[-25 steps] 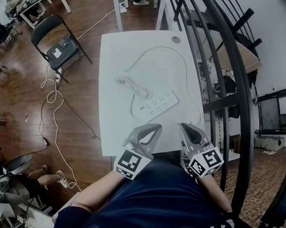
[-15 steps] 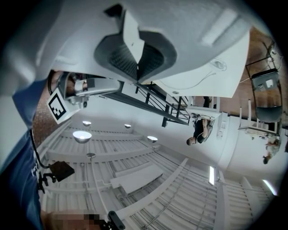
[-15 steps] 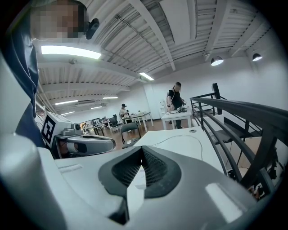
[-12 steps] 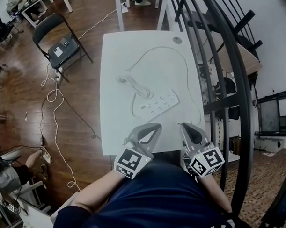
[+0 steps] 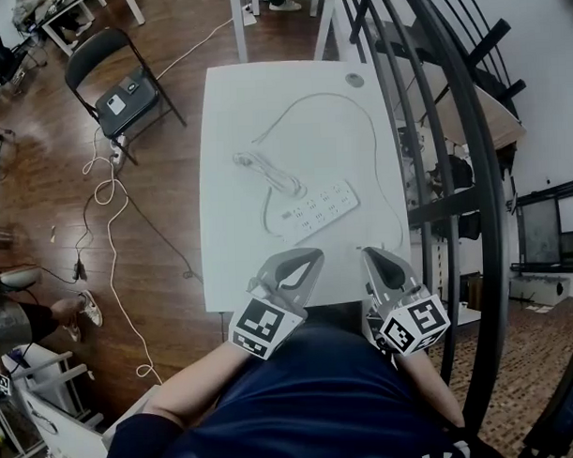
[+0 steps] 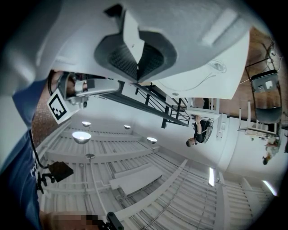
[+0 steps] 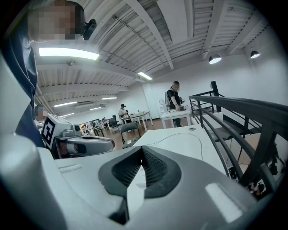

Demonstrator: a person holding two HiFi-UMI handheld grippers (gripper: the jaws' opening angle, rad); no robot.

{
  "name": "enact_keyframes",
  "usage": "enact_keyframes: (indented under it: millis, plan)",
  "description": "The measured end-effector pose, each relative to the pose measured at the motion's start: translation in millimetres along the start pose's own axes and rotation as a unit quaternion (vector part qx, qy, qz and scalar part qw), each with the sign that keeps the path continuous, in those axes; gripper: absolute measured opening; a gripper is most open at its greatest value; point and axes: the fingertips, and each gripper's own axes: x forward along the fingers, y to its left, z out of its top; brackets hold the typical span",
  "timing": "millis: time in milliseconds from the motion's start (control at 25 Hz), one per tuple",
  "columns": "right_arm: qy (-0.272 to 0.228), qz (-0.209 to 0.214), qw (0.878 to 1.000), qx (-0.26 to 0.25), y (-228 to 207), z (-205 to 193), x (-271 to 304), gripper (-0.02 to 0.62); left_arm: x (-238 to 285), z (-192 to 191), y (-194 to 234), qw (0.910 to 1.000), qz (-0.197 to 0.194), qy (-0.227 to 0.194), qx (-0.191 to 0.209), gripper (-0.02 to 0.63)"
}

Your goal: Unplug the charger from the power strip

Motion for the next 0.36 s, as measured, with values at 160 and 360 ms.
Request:
enact_keyframes:
  millis: [160,360]
  plan:
    - [0.001,0.000,1.000,0.003,0.4,0.1,0.5,0.011,-0.7,0.7,1.1,1.0000,0.001,0.001,-0.001,0.006]
    - [0.000,0.001,1.000,0.003,2.3,-0.8,0.6,0.011,-2.0,-2.9,0.8,1.0000,0.002,0.004,-0.002,0.006]
